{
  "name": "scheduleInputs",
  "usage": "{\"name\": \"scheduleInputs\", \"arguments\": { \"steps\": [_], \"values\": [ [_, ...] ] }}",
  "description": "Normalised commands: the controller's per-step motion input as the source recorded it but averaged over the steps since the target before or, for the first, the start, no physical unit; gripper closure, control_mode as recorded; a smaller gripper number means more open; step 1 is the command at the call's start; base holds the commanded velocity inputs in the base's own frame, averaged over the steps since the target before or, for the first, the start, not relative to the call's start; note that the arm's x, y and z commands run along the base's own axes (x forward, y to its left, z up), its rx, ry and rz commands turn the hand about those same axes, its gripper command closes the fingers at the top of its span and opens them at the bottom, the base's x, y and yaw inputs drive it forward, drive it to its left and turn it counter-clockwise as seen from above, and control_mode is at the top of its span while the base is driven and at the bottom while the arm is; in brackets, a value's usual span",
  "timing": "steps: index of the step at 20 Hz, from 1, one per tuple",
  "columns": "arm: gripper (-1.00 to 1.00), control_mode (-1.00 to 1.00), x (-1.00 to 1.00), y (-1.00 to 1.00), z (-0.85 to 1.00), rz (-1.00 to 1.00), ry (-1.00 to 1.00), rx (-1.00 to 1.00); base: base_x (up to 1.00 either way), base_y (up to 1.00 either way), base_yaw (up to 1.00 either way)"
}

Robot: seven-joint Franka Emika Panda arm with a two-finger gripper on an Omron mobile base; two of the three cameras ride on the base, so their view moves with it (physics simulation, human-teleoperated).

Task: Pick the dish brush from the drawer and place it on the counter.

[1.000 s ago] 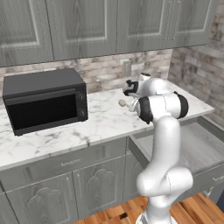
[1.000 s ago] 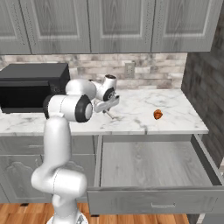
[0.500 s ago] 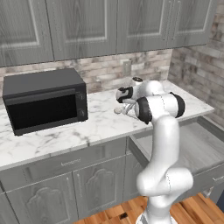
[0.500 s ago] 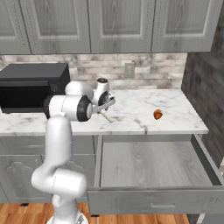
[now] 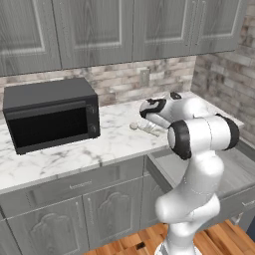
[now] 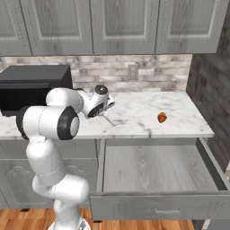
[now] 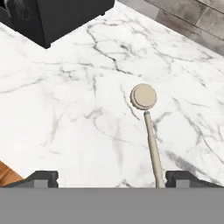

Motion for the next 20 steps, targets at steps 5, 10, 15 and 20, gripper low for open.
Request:
{"name": "scheduleInputs", "arguments": {
  "steps": [5, 10, 15, 20],
  "values": [
    [-1.0, -1.0, -1.0, 0.18, 0.42, -0.01, -0.21, 0.05, 0.0, 0.0, 0.0],
    [-1.0, -1.0, -0.84, 0.44, 0.79, 0.0, -0.24, -0.03, 0.0, 0.0, 0.0],
    [-1.0, -1.0, -0.16, 0.2, 0.13, 0.0, -0.06, -0.03, 0.0, 0.0, 0.0],
    [-1.0, -1.0, 0.0, 0.0, 0.0, 0.0, 0.0, 0.0, 0.0, 0.0, 0.0]
  ]
}}
